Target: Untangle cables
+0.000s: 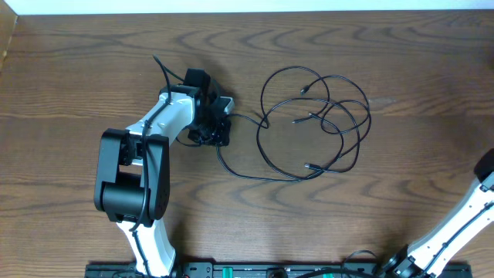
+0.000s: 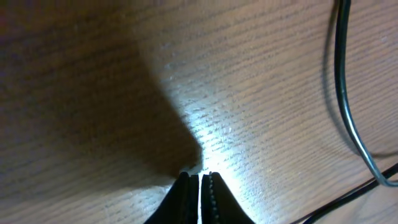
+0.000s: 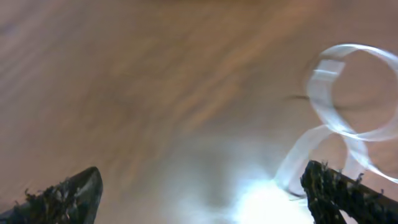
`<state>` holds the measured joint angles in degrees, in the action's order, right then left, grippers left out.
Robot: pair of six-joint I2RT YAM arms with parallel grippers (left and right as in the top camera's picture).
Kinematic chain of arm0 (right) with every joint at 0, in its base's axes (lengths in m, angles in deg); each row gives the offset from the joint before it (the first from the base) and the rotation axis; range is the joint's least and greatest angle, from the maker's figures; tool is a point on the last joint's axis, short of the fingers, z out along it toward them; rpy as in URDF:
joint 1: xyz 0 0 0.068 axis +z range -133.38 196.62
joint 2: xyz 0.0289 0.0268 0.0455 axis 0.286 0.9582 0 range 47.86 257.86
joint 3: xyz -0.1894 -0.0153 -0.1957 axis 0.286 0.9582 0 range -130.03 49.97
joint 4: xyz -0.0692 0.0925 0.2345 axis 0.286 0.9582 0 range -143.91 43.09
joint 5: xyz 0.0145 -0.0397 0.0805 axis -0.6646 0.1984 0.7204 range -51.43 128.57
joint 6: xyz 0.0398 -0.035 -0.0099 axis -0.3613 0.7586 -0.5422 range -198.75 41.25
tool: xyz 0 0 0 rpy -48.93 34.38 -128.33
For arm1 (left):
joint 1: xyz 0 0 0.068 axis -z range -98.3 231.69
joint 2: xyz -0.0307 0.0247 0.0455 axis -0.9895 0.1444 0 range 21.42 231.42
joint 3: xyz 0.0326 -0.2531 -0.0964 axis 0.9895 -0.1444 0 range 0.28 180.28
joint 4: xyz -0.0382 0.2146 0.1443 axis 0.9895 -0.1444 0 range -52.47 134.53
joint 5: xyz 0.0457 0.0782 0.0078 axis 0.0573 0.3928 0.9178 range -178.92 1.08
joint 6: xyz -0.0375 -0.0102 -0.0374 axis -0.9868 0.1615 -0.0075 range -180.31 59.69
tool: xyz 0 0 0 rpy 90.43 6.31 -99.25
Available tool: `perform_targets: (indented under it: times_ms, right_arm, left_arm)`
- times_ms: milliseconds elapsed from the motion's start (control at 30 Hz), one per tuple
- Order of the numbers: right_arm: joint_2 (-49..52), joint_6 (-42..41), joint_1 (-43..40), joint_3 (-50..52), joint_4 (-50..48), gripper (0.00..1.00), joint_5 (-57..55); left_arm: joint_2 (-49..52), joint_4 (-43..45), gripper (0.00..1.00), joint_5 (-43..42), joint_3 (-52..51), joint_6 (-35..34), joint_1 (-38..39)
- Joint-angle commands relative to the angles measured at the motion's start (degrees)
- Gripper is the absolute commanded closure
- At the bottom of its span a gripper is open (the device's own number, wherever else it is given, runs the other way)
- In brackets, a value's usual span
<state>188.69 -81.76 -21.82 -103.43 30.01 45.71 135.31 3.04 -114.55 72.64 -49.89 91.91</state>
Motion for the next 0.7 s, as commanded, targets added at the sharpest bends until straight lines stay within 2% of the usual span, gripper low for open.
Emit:
perform_targets:
  times_ms: [0,133,367,500,667]
  right_arm:
    - [-0.8,9.2,4.0,-0.8,1.7,0.01,17.1]
    - [-0.8,14.3,9.6,-0.7,5.3,0.01,16.1]
    - [-0.8,13.5,20.2,-0.7,8.5,0.01,10.5]
    - [-0.8,9.5,26.0,-0.7,9.6,0.01,6.7]
    - [-0.8,4.9,32.8,-0.7,11.3,0.01,6.7]
  left_arm:
    - [-0.5,0.0,0.87,-0.7,0.7,-2.3,-0.2]
    - [-1.9,-0.4,0.85,-0.8,2.8,-5.2,-0.2]
    - [-11.0,-6.9,0.83,-0.7,9.8,-5.2,-0.2]
    - [-18.6,-8.3,0.65,-0.7,10.6,-5.2,-0.2]
    - [-24.7,-12.7,0.62,-0.7,10.6,-5.1,-0.2]
